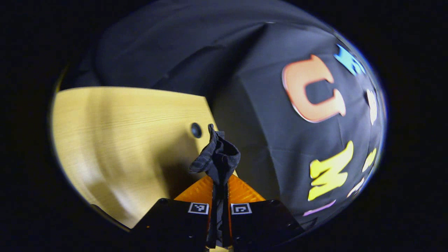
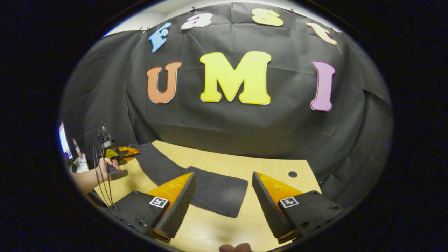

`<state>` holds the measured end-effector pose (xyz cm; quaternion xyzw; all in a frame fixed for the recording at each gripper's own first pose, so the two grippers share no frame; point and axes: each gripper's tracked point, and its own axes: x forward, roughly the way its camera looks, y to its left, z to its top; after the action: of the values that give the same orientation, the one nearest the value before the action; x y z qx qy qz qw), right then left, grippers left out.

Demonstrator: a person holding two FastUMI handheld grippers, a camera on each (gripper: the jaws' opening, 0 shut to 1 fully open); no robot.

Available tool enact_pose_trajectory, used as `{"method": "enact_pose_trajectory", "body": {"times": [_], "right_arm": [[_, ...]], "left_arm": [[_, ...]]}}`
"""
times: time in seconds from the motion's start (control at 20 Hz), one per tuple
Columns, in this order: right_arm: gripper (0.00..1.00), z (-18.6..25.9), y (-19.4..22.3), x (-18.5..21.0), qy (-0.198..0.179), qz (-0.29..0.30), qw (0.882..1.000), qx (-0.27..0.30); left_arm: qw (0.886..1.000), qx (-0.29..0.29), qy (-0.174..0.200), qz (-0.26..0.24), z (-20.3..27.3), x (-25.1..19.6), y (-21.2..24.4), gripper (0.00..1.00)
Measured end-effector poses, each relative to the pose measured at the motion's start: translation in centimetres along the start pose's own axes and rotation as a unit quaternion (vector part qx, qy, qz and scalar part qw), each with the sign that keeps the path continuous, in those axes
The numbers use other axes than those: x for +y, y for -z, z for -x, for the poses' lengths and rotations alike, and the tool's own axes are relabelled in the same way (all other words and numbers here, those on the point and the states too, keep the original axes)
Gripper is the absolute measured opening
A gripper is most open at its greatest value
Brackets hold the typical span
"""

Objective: Grasp the waist and the cuffs of the jeans and fold them to make the two legs overlap; first hold the waist and fold one-third of the jeans toward the cuffs, then hold the cuffs and fold the remaining one-third in the same direction to finish folding.

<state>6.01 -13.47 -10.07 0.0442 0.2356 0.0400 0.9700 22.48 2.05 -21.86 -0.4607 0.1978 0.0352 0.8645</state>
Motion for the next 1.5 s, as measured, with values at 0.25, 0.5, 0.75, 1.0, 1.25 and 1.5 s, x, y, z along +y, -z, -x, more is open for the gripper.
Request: {"method": "enact_pose_trajectory", "body": {"times": [0.25,0.5,0.75,1.0,1.25,1.5], "right_arm": [[0.98,2.9,-0.4,-4.5,0.015,-0.022,0.999,-0.034],[0.99,6.0,0.7,-10.5,0.061,-0.031,0.997,-0.04],[0.99,8.3,2.4,-15.5,0.108,-0.035,0.993,-0.025],[0.99,9.1,4.1,-18.0,0.132,-0.019,0.991,0.001],[0.99,8.3,4.5,-17.5,0.128,-0.003,0.992,0.016],[0.99,7.7,4.2,-15.0,0.108,0.006,0.994,0.011]], "left_arm": [[0.978,0.01,0.063,-0.198,0.7,-11.5,7.0,0.09],[0.929,0.038,0.103,-0.354,-2.5,-17.2,17.1,0.09],[0.882,0.072,0.101,-0.455,-6.0,-14.6,26.6,0.09],[0.876,0.126,0.07,-0.46,-7.1,-10.0,33.0,0.12],[0.89,0.146,0.046,-0.43,-8.2,-7.6,35.7,0.34],[0.883,0.145,0.066,-0.441,-7.0,-9.5,36.7,0.89]]}}
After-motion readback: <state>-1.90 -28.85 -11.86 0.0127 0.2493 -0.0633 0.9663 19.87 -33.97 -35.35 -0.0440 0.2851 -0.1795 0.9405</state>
